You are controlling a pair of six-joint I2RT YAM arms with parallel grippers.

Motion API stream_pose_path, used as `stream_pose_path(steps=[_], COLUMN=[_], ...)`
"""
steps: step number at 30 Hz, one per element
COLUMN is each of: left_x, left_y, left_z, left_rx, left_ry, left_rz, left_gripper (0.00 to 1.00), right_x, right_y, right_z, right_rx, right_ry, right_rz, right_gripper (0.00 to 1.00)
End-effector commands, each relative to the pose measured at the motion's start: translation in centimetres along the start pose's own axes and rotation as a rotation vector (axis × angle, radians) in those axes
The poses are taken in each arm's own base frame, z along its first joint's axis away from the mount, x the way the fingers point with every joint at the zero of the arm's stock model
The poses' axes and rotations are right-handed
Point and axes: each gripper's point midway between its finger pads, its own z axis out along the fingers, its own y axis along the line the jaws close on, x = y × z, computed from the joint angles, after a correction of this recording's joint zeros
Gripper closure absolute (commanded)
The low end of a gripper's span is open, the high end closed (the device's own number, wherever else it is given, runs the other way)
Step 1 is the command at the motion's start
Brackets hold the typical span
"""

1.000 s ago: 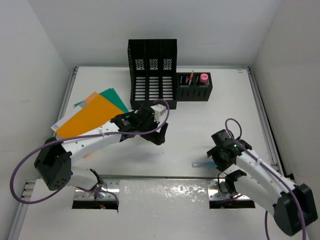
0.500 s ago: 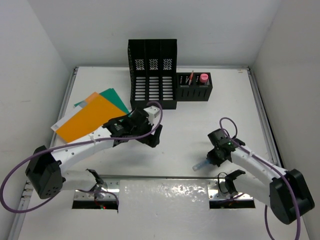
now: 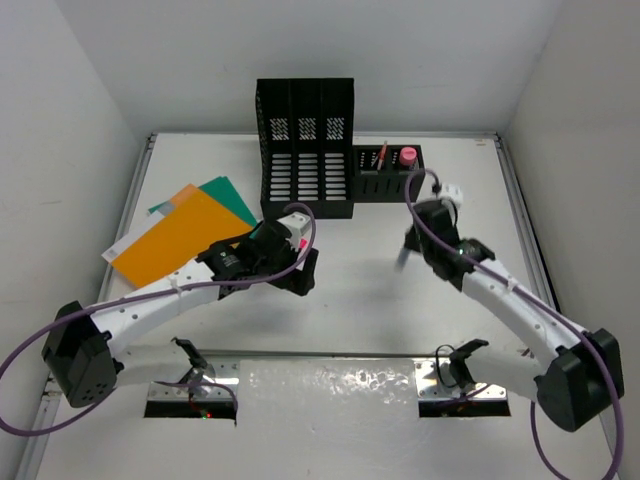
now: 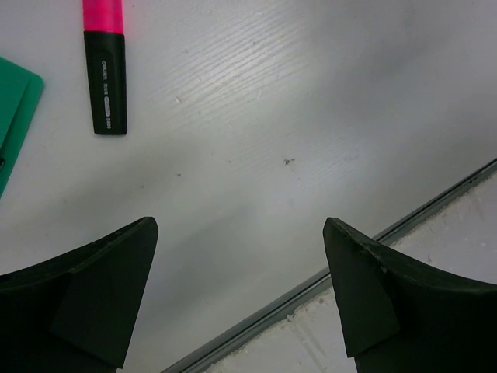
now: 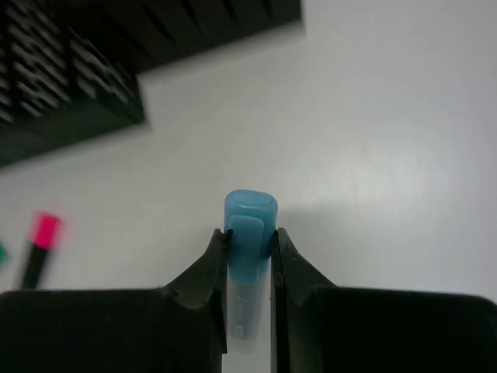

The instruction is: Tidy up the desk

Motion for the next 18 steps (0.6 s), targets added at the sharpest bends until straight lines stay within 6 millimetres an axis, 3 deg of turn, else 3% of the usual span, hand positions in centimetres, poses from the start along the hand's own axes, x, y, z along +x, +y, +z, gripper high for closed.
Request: stream_pose_path(steps=[1, 4, 9, 10, 11, 12, 13, 15, 16, 18], left_x=[-1.8, -2.4, -3.1, -3.1, -3.1, -3.0, -3.0, -2.8, -2.8, -2.6], left_y=[-0.3, -0.2, 0.1, 0.4, 0.4, 0.6, 0.6, 0.4, 0.5, 0.8], left_z=[-1.3, -1.7, -2.0, -2.0, -2.0, -2.1, -2.1, -2.2, -2.3, -2.4], left_rx=[-0.009, -0.013, -0.043, -0.059, -0.065, -0.074, -0.072, -0.062, -0.062, -0.082], left_ry=[-0.095, -0.126, -0.139, -0.139, -0.139, -0.14, -0.141, -0.149, -0.152, -0.148], left_rz=[-0.04, -0.048, -0.061, -0.07, -0.084, -0.095, -0.101, -0.127, -0.133, -0.138], left_gripper=[0.15, 0.15, 0.15, 0.15, 0.15, 0.15, 0.15, 0.15, 0.15, 0.15], right_x=[-13.8, -19.4, -23.5, -25.1, -24.8, -25.6, -25.6, -27.2, -26.9, -28.0], right_y=[5.1, 8.8, 14.5, 15.6, 16.2, 16.9, 17.3, 18.1, 18.5, 19.2], right_z=[-2.6, -3.8, -0.9, -1.3, 0.3, 0.3, 1.5, 1.4, 2.7, 2.7], right_rx=[-0.076, -0.139, -0.185, -0.202, -0.196, -0.208, -0.188, -0.184, -0.175, -0.174], right_ry=[-0.418, -0.584, -0.671, -0.732, -0.723, -0.764, -0.774, -0.838, -0.83, -0.859], right_rz=[-0.189, -0.283, -0.432, -0.429, -0.447, -0.432, -0.459, -0.426, -0.431, -0.4], right_gripper=[1.0, 1.0, 1.0, 1.0, 1.0, 1.0, 1.0, 1.0, 1.0, 1.0])
